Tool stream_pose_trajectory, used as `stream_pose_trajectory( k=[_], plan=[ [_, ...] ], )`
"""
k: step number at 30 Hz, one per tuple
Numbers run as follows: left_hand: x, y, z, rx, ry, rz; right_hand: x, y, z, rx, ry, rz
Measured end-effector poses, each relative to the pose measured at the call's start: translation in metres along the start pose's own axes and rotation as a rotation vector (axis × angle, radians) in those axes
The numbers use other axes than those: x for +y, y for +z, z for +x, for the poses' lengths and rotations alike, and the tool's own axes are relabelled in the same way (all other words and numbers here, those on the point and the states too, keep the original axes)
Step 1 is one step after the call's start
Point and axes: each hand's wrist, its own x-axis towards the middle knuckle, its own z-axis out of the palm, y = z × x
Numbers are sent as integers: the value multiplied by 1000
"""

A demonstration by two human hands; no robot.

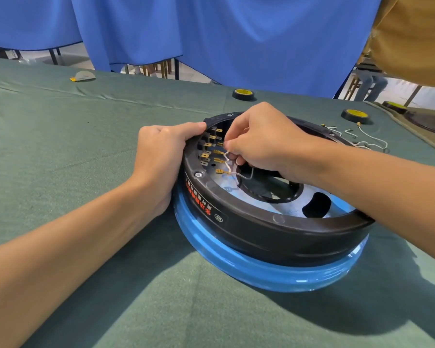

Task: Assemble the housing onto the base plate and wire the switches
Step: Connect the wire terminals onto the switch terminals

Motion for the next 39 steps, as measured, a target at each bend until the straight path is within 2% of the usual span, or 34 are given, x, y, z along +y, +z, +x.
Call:
stream_pose_trajectory(
  k=[10, 19, 24, 27, 31, 39],
  plan=[
    [-1, -2, 3, -12, 20, 21, -1, 1, 0, 29, -15, -53],
    [0, -3, 3, -9, 37, 47, -5, -6, -4, -23, -93, -143],
    [-1, -3, 3, 1, 43, 59, -1, -20, -14, 171, -207, -187],
    [-1, -3, 3, -13, 54, 63, -2, -19, -19, 82, -293, -193],
    [-1, -3, 3, -28, 72, 56, -1, -15, -14, -18, -278, -171],
    [1, -3, 3, -16, 81, 67, 2, -11, -8, -58, -268, -168]
  ],
)
